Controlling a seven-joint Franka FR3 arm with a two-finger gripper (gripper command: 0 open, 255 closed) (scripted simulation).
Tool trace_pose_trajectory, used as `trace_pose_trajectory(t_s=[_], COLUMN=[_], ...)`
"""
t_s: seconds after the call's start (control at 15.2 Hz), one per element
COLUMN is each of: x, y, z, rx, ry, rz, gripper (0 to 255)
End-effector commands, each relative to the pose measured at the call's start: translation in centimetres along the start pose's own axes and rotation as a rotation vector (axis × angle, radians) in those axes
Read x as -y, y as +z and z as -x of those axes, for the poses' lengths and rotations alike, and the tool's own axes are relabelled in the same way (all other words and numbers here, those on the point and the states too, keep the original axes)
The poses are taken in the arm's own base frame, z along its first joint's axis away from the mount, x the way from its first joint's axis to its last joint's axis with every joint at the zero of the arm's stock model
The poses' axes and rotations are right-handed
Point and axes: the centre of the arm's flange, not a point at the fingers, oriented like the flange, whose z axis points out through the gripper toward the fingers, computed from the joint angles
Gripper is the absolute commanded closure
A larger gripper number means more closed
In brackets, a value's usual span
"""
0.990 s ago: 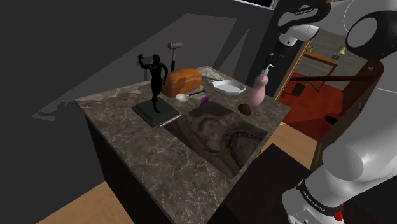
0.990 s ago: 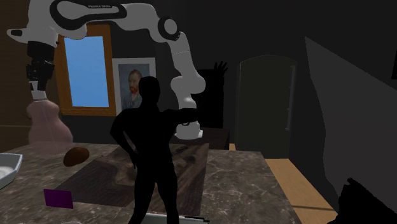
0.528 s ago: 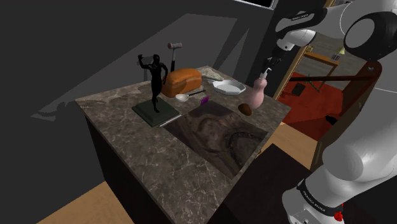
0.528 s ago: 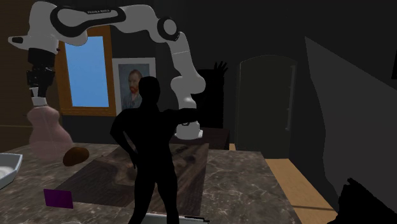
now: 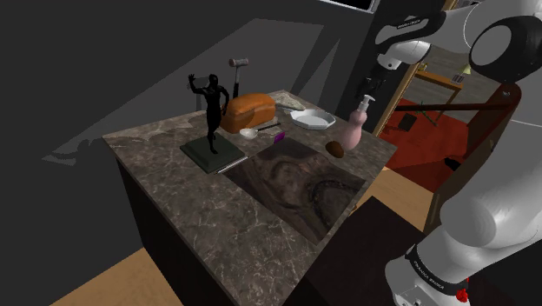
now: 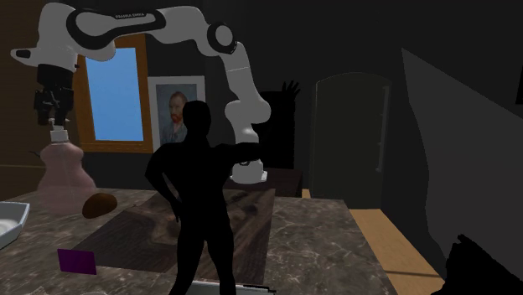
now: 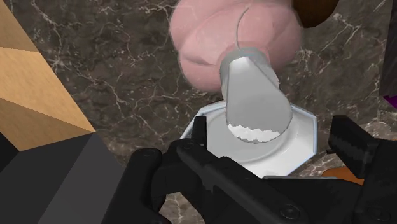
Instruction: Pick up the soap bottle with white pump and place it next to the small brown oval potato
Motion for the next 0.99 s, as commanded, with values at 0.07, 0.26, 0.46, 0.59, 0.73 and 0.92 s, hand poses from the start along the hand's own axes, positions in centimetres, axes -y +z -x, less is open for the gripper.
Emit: trace_pose_trajectory(t_s=[0.07,0.26,0.46,0.59,0.73,0.92], x=[0.0,0.0,0.0,0.0,0.0,0.0], y=[0.0,-2.6,-5.0,-5.0,-5.0,-5.0], z=[0.0,0.0,0.0,0.0,0.0,0.0], rx=[0.001,0.001,0.001,0.001,0.001,0.000], ry=[0.000,0.000,0.000,0.000,0.000,0.000], rz=[-0.001,-0.001,-0.001,-0.001,-0.001,0.000], gripper=[0,0,0,0,0,0])
